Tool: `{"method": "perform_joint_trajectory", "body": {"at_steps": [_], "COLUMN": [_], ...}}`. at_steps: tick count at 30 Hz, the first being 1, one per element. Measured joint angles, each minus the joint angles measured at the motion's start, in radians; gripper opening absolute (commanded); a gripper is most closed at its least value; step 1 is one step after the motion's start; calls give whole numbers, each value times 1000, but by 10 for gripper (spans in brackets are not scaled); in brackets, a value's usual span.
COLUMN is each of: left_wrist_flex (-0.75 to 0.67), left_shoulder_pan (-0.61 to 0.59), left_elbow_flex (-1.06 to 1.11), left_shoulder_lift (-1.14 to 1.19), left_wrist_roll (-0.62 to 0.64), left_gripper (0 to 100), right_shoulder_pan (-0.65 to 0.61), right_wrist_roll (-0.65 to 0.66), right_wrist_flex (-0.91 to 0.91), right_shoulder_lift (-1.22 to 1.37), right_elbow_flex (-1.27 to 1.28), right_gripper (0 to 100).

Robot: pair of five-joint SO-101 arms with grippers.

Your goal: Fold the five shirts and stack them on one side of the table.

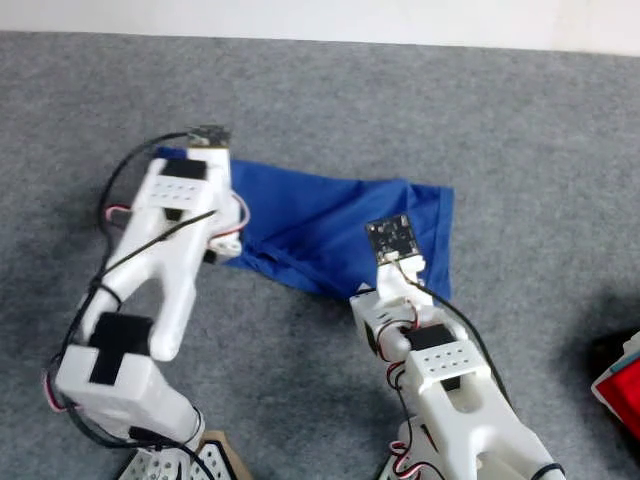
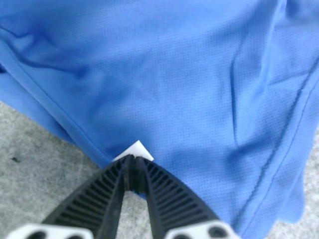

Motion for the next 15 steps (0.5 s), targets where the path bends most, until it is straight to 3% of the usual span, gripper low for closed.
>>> {"method": "perform_joint_trajectory", "body": {"at_steps": [15], "left_wrist_flex": [-6], "left_shoulder_pan": [25], "left_elbow_flex": [-222], "left_shoulder_lift": [199], "left_wrist_roll": [0], "left_gripper": [6], "right_shoulder_pan": [0], "right_wrist_roll": [0], "right_wrist_flex": [0], "right_shoulder_lift": [0], "right_elbow_flex": [0], "right_gripper": [7]}}
